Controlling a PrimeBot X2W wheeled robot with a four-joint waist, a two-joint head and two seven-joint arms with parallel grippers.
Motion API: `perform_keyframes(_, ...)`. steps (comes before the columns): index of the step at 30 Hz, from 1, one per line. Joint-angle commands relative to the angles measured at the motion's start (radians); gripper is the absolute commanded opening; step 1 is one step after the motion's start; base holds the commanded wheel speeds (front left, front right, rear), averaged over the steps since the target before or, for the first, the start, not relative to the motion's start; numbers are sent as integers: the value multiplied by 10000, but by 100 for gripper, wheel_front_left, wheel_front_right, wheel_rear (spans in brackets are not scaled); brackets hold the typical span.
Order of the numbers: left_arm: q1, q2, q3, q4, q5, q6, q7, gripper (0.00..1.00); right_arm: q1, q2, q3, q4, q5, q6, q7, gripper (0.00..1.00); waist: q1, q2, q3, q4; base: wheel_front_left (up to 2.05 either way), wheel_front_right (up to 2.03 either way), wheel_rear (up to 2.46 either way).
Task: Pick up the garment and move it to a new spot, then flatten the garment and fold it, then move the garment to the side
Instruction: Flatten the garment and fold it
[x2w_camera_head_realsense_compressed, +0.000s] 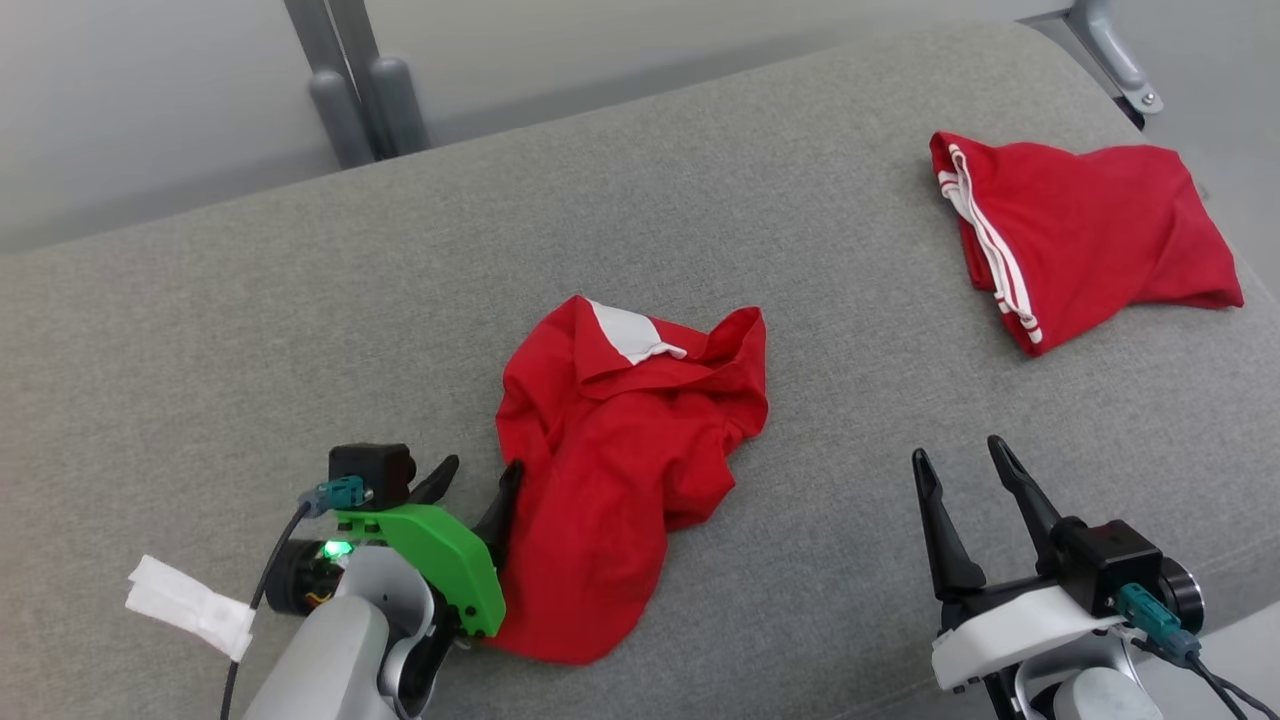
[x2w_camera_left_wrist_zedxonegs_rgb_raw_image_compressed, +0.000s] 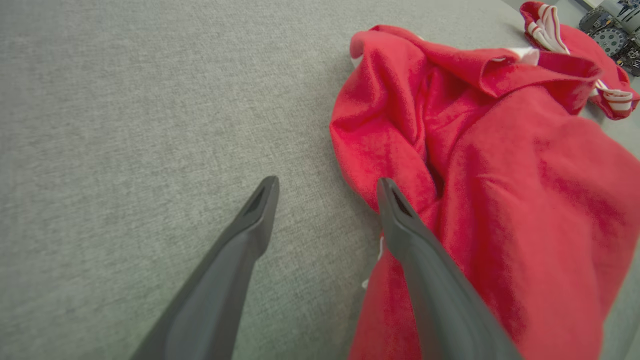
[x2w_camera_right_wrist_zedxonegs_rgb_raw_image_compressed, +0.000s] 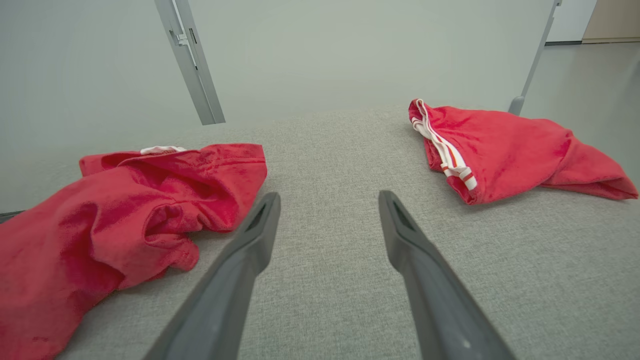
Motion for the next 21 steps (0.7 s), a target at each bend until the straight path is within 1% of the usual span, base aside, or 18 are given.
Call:
perform_keyframes(1, -308, 87, -210, 153, -290, -24, 105, 100, -176, 39, 19, 23, 83, -5, 3, 100, 0, 0, 601, -505, 0, 0, 0)
perform_keyframes(3, -557, 199, -836, 256, -675, -25, 322, 100, -275, 55, 27, 59, 108, -5, 3, 100, 0, 0, 689, -543, 0, 0, 0)
perform_keyframes(6, -756, 312, -1561, 284, -1569, -26, 601, 100, -407, 80, 6, 103, 112, -5, 3, 100, 0, 0, 770, -518, 0, 0, 0)
perform_keyframes(8, -877, 474, -2001, 395, -1813, -26, 550, 100, -435, 95, 5, 138, 91, -5, 3, 100, 0, 0, 783, -450, 0, 0, 0)
perform_keyframes(9, -917, 470, -2211, 462, -2041, -25, 541, 42, -472, 102, 29, 159, 91, -5, 3, 100, 0, 0, 776, -412, 0, 0, 0)
perform_keyframes(10, -973, 462, -2316, 500, -2205, -23, 479, 16, -496, 103, 49, 173, 95, -5, 3, 100, 0, 0, 761, -379, 0, 0, 0)
perform_keyframes(11, -1058, 496, -2475, 555, -2286, -25, 392, 0, -519, 100, 67, 196, 102, -5, 3, 100, 0, 0, 740, -343, 0, 0, 0)
perform_keyframes(13, -1154, 495, -2842, 486, -2552, -25, 295, 0, -544, 102, 38, 232, 115, -5, 3, 100, 0, 0, 680, -257, 0, 0, 0)
perform_keyframes(16, -1464, 633, -3179, 148, -2849, -25, -151, 0, -524, 112, 1, 275, 114, -5, 3, 100, 0, 0, 566, -121, 0, 0, 0)
perform_keyframes(19, -1681, 816, -3284, -181, -2954, -26, -726, 0, -399, 117, -59, 307, 93, -5, 4, 100, 0, 0, 408, 34, 0, 0, 0)
perform_keyframes(21, -1848, 968, -3199, -394, -2832, -22, -1085, 0, -310, 120, -105, 312, 91, -5, 4, 100, 0, 0, 296, 129, 0, 0, 0)
